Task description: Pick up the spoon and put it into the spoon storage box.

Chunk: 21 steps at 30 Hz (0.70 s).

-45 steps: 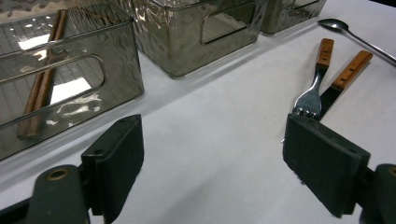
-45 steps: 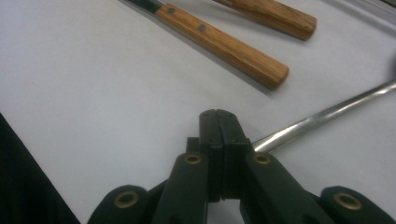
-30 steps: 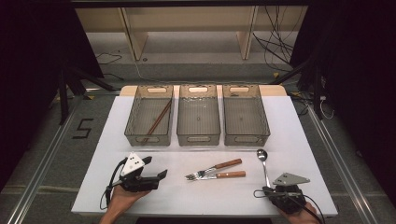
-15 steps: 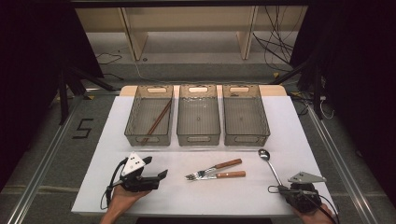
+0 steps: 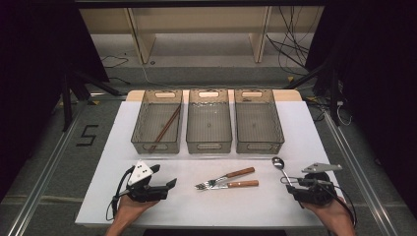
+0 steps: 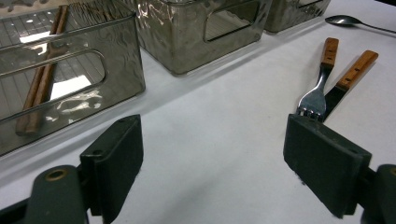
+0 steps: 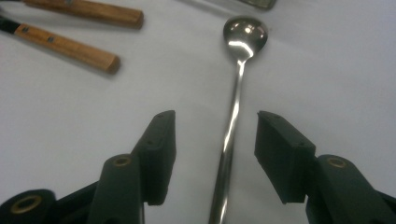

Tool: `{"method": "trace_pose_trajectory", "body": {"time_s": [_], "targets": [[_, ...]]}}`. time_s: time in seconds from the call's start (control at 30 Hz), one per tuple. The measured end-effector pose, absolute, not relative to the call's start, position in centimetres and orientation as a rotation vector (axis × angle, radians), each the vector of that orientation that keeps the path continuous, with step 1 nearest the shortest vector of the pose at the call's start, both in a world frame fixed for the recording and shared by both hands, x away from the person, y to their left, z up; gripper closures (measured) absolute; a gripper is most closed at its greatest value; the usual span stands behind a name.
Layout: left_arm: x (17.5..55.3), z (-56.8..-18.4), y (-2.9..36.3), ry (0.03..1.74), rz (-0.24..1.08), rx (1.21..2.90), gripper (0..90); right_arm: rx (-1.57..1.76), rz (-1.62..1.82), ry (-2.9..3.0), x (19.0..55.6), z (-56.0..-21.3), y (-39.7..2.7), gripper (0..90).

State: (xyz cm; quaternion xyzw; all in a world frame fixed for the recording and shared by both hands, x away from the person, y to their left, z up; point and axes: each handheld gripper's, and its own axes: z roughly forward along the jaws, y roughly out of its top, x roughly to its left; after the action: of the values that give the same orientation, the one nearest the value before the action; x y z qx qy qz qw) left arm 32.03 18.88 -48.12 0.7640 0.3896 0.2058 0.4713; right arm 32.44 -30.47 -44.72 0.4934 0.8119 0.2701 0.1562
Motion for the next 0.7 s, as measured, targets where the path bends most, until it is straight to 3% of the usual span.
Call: {"method": "trace_pose_trajectory", "body": {"time_s": [0.1,0.23,0.7], "targets": [[32.0,-48.1,19.0,0.954,0.502,1.865,19.3,1.449,0.672,2.364,34.1,-44.7,-30.0,42.4],[32.0,-48.0,19.1,0.951,0.502,1.858,19.0,1.483,0.574,2.392,35.7,-44.9,-29.4,44.3],[31.9,-47.9,19.1,0.936,0.486,1.844,18.7,1.524,0.402,2.489,37.7,-46.0,-28.5,64.7]]}}
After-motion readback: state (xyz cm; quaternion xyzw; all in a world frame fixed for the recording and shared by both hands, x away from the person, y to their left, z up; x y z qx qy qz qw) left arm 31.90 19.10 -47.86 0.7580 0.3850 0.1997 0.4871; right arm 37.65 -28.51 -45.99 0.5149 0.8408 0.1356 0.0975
